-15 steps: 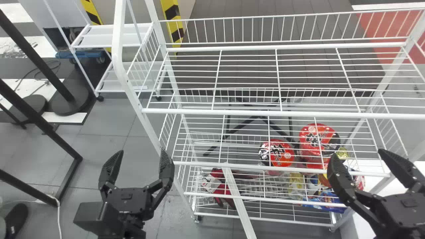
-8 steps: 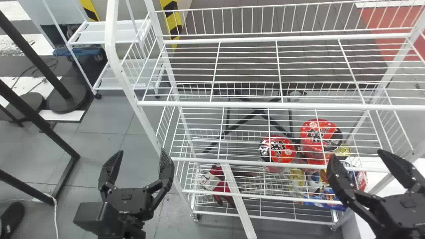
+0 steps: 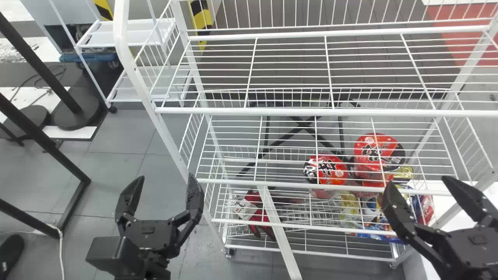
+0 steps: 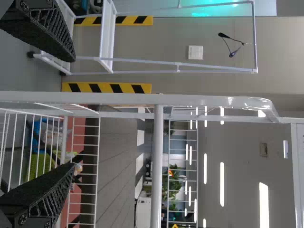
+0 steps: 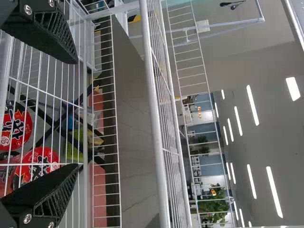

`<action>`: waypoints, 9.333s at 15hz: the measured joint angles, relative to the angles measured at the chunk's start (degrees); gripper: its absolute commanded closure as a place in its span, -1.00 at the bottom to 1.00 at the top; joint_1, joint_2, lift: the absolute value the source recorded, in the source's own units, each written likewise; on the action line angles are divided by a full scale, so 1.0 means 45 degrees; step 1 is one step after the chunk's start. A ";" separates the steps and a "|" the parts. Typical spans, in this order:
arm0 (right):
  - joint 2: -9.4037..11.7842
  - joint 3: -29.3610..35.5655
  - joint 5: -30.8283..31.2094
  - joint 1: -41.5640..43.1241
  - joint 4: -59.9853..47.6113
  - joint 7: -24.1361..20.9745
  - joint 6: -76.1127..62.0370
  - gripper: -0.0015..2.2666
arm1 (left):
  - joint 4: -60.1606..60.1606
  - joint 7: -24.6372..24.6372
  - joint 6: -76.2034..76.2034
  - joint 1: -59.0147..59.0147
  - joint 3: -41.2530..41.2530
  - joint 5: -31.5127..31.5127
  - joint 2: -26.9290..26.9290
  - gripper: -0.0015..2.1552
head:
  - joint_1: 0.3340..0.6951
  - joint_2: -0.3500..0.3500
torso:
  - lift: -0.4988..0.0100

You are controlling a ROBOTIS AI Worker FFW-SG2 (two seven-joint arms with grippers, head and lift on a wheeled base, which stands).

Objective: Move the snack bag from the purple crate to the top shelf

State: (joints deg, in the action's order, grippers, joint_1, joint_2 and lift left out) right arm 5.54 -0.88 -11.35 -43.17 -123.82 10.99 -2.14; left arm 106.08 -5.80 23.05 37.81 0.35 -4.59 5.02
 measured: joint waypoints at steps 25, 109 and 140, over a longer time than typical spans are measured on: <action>0.0059 -0.0040 0.0143 -0.0070 0.0015 -0.0159 -0.0157 -0.98 | -0.0071 -0.0019 0.0299 0.0114 -0.0059 0.0034 -0.0002 -1.00 | 1.00 0.37 | -0.25; 0.2467 0.9046 -0.1354 0.5428 0.9593 0.2991 1.1323 -0.96 | -0.0579 0.0001 0.0316 -0.0090 -0.0556 0.0322 0.0071 -1.00 | 1.00 -1.00 | -0.82; 0.2269 1.2316 -0.0671 0.5014 0.4494 0.5926 1.8833 0.99 | -0.0882 -0.0138 0.0201 -0.0371 -0.0669 0.0404 0.0056 -1.00 | 1.00 -1.00 | -0.78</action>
State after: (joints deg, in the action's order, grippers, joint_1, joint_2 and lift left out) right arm 15.75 54.54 -14.37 -20.60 -103.60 37.66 82.61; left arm 102.11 -6.42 23.95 36.14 -2.66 -2.77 5.27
